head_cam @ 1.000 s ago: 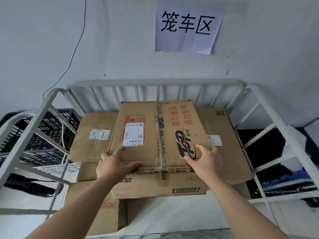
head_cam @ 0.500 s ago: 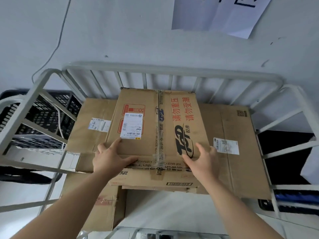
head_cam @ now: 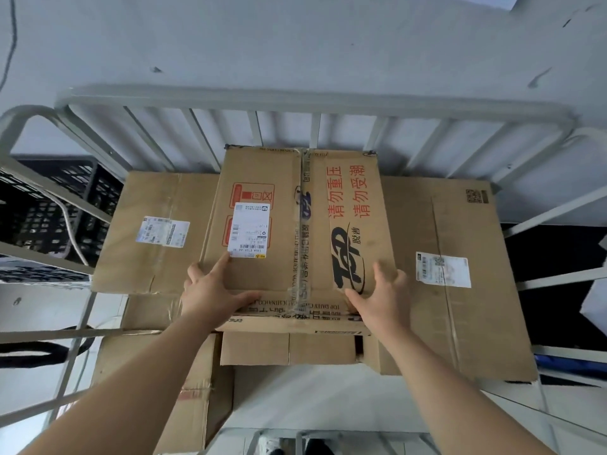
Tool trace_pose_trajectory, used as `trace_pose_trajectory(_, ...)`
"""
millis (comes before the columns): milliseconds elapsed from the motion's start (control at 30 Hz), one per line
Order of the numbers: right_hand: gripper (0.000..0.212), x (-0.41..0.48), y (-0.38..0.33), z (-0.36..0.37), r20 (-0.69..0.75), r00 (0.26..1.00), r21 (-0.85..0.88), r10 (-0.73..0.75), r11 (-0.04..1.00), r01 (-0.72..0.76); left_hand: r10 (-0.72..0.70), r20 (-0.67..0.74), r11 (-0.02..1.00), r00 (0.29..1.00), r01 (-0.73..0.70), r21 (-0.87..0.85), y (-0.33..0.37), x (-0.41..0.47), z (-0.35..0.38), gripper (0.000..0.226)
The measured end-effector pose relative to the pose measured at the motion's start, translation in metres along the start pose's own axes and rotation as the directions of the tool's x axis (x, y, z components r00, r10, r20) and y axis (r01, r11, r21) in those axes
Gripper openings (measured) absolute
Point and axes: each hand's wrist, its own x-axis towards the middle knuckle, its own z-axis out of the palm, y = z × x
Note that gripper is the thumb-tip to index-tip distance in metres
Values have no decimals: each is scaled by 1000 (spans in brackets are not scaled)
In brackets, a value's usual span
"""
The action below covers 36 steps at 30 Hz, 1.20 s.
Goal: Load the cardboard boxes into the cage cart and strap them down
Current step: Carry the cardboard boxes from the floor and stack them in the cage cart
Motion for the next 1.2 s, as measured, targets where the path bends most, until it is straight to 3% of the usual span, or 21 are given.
trace_pose_trajectory(433, 78, 6, 21, 44, 96, 995, -13, -27, 1000, 29, -44, 74, 984, 996, 30, 178, -10, 16, 42, 109)
trace_pose_trajectory(567, 56, 5, 14, 25, 93, 992, -83, -86, 992, 93, 104, -29, 950, 994, -91, 298, 4, 2, 31, 83)
trace_pose_trajectory(667, 51, -2, 7, 3, 53, 978, -118, -200, 972, 205, 238, -115, 935, 964, -196, 295, 21, -18, 17, 63)
trace_pose_trajectory(867, 47, -42, -4, -57, -90, 944, -116, -316, 945, 306, 476, -207, 868, 855, -419, 265, 67, -75, -16, 46)
trace_pose_trajectory(1000, 48, -85, 0, -97, -207, 935, -115, -289, 956, 270, 631, -223, 770, 744, -562, 303, 86, -124, -31, 38)
trace_pose_trajectory(1200, 41, -191, 28, -142, -401, 888, -138, -226, 973, 185, 806, -130, 578, 577, -719, 386, 97, -211, -39, 41)
